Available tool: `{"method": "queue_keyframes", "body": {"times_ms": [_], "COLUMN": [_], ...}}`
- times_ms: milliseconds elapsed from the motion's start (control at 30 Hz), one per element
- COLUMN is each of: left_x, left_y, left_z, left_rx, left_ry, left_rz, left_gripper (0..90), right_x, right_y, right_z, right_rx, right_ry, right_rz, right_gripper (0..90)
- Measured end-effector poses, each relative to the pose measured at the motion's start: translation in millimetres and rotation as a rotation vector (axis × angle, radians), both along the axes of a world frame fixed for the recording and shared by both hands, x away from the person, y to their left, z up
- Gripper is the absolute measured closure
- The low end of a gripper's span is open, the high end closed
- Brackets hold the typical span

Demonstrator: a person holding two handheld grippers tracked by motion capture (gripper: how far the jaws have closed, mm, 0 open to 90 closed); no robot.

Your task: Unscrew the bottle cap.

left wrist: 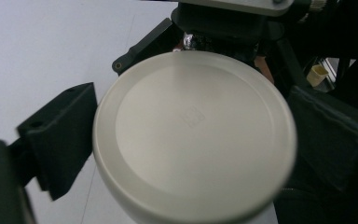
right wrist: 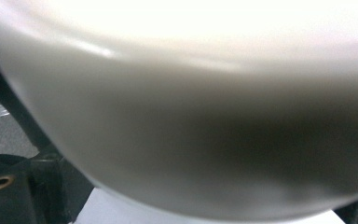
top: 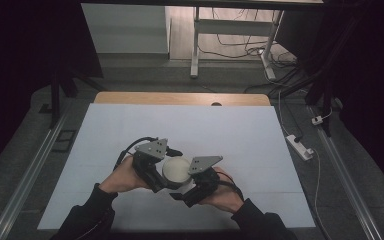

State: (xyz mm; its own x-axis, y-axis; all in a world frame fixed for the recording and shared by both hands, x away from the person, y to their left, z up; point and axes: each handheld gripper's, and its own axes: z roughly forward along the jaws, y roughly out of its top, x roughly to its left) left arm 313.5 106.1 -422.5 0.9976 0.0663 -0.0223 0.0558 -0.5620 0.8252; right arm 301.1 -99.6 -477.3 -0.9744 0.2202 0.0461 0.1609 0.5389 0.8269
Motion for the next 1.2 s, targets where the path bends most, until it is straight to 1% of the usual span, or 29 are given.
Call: {"method": "queue_keyframes", "body": {"times_ms": [67,100,133,200,233,367,467,533,567,600,633,700,733,767,833,900,933,1000,1033,1067,1100,1200], "left_x": [-0.4,-0.3,0.1,1.0,1.4,0.1,-3.5,-7.1,-8.4,-10.1,-11.1,-11.0,-10.3,-8.8,-6.4,-5.7,-4.8,-2.7,-1.6,-0.6,0.2,3.0], "left_y": [0.1,-0.1,-0.8,-2.2,-3.5,-12.2,-19.8,-25.2,-27.6,-29.8,-31.6,-32.3,-31.5,-29.7,-24.0,-14.7,-11.1,-2.6,0.9,2.9,3.4,3.1], "left_z": [-0.2,-0.2,-0.4,-0.9,-1.2,-0.9,0.6,0.9,1.0,1.1,1.0,0.6,0.4,0.8,3.4,7.8,9.1,10.7,10.7,10.0,8.6,3.3], "left_rx": [-0.005,-0.006,-0.009,-0.006,-0.005,0.011,0.028,0.036,0.047,0.054,0.057,0.059,0.059,0.061,0.041,0.032,0.03,0.009,0.004,0.003,-0.003,-0.001], "left_ry": [-0.004,-0.002,0.001,0.007,0.013,0.032,0.032,0.024,0.018,0.001,-0.009,-0.021,-0.025,-0.016,0.006,-0.013,-0.013,0.001,0.0,0.001,0.01,0.02], "left_rz": [0.013,0.029,0.058,0.096,0.124,0.262,0.37,0.429,0.448,0.466,0.475,0.469,0.45,0.427,0.372,0.31,0.283,0.219,0.185,0.163,0.144,0.083], "left_gripper": [7.5,7.7,7.8,7.9,7.9,7.9,7.9,7.9,7.9,7.9,7.9,7.7,7.4,6.3,3.5,3.6,3.7,3.3,3.5,3.6,3.6,3.8], "right_x": [-0.9,-0.5,0.1,1.7,2.9,6.5,8.8,9.7,9.8,9.9,10.4,11.0,11.2,11.4,12.0,11.8,11.8,11.6,11.2,10.9,10.1,6.6], "right_y": [0.5,0.3,0.2,-0.5,-1.0,-2.3,-2.8,-3.0,-2.8,-2.6,-2.9,-3.5,-3.7,-4.2,-5.6,-6.9,-7.7,-8.6,-8.6,-8.5,-7.9,-5.1], "right_z": [0.2,0.3,0.4,0.3,0.1,-1.2,-1.9,-2.4,-2.6,-2.9,-3.3,-4.0,-3.9,-3.7,-3.1,-2.0,-1.5,-1.0,-0.8,-0.7,-0.6,0.3], "right_rx": [-0.001,-0.004,-0.005,-0.011,-0.014,-0.034,-0.039,-0.043,-0.048,-0.052,-0.052,-0.052,-0.052,-0.049,-0.037,-0.024,-0.013,-0.007,-0.003,0.0,0.005,0.009], "right_ry": [-0.004,-0.004,-0.006,-0.011,-0.012,-0.027,-0.033,-0.044,-0.051,-0.058,-0.052,-0.054,-0.055,-0.054,-0.049,-0.041,-0.029,-0.026,-0.023,-0.021,-0.015,-0.009], "right_rz": [0.0,-0.005,-0.015,-0.046,-0.059,-0.13,-0.181,-0.208,-0.218,-0.227,-0.235,-0.242,-0.243,-0.239,-0.226,-0.206,-0.192,-0.17,-0.16,-0.147,-0.133,-0.092], "right_gripper": [7.1,7.1,7.1,7.1,7.1,7.1,7.1,7.1,7.1,7.1,7.1,7.1,7.1,7.1,7.1,7.1,7.1,7.1,7.1,7.1,7.1,7.1]}}
